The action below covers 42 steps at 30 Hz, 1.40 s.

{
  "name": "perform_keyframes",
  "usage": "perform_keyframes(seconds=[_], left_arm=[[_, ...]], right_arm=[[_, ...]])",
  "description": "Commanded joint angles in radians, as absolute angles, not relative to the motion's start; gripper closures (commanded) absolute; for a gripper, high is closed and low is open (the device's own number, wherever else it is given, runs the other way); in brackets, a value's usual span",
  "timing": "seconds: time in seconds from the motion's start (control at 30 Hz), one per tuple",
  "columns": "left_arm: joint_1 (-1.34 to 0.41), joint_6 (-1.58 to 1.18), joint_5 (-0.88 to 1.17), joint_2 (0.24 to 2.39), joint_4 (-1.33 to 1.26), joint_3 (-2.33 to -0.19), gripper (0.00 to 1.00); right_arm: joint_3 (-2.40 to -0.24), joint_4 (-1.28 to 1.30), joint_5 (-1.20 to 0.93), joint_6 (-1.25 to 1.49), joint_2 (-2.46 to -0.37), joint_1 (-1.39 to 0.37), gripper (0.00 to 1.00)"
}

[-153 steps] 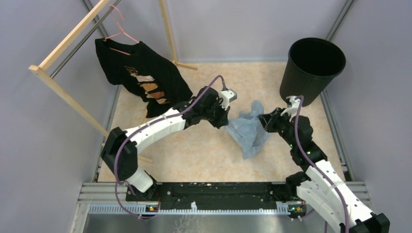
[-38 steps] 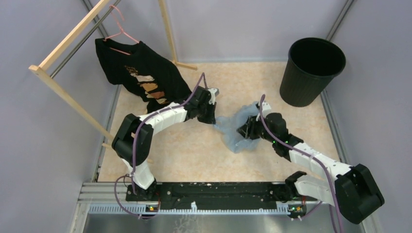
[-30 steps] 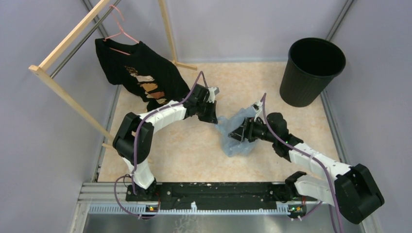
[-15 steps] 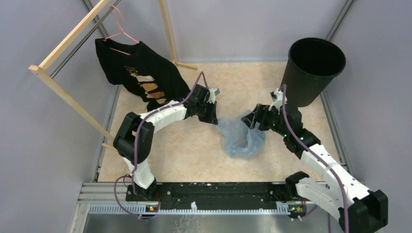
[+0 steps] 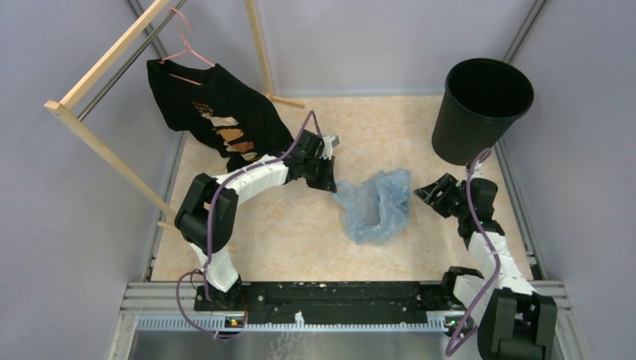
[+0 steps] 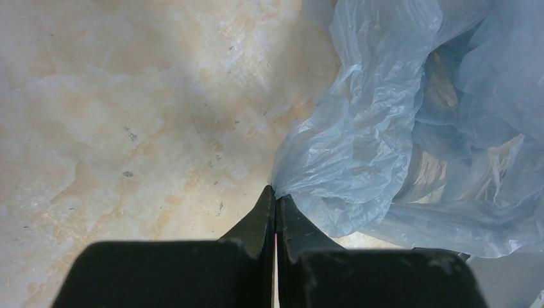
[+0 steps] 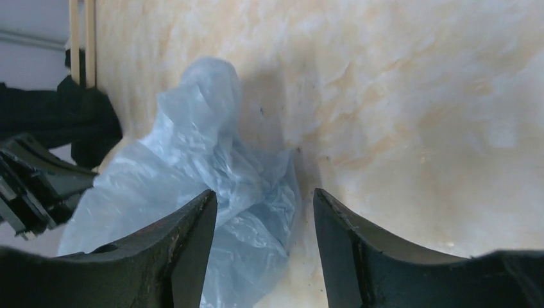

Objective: Put the trash bags into the trash bin

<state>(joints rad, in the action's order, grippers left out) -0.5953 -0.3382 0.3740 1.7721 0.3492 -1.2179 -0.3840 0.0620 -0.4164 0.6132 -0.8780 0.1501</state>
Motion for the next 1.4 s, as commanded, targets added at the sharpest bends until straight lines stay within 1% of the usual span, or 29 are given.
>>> perform_keyframes(seconds=[0.0, 0.13, 0.33, 0.6, 0.67, 0.8, 0.9, 1.0, 1.1, 1.13, 1.37], left_arm=[[-0.597, -0.336, 0.396, 1.766, 0.341, -1.253, 1.0], [-0.598, -0.339, 0.402, 1.767, 0.339, -1.254, 1.0], [-0.596, -0.343, 0.411, 1.768, 0.335, -1.255, 1.0], [-0.596, -0.348, 0.426, 1.774, 0.333, -1.255, 1.0], [-0.597, -0.348, 0.427, 1.775, 0.332, -1.256, 1.0], [-0.597, -0.35, 0.426, 1.773, 0.333, -1.255, 1.0], [-0.597, -0.35, 0.426, 1.773, 0.332, -1.256, 1.0], [-0.597, -0.35, 0.426, 1.773, 0.332, -1.255, 1.0], [-0.596, -0.35, 0.425, 1.773, 0.334, -1.255, 1.0], [-0.596, -0.35, 0.423, 1.772, 0.334, -1.256, 1.0], [-0.596, -0.35, 0.408, 1.758, 0.334, -1.255, 1.0]], right_arm=[[-0.311, -0.242, -0.631, 0.671, -0.956, 0.156, 0.42], [-0.282, -0.345, -0.677, 0.672, -1.05, 0.156, 0.41], [-0.244, -0.535, -0.739, 0.716, -1.133, 0.156, 0.46], [-0.231, -0.664, -0.762, 0.755, -1.238, 0.155, 0.47], [-0.231, -0.69, -0.765, 0.766, -1.259, 0.153, 0.5], [-0.234, -0.728, -0.764, 0.77, -1.31, 0.145, 0.52], [-0.229, -0.748, -0.775, 0.776, -1.324, 0.14, 0.59], [-0.227, -0.724, -0.776, 0.767, -1.305, 0.134, 0.67], [-0.232, -0.651, -0.759, 0.742, -1.252, 0.128, 0.79], [-0.236, -0.616, -0.75, 0.731, -1.226, 0.126, 0.81], [-0.307, -0.235, -0.643, 0.604, -1.002, 0.098, 0.81]])
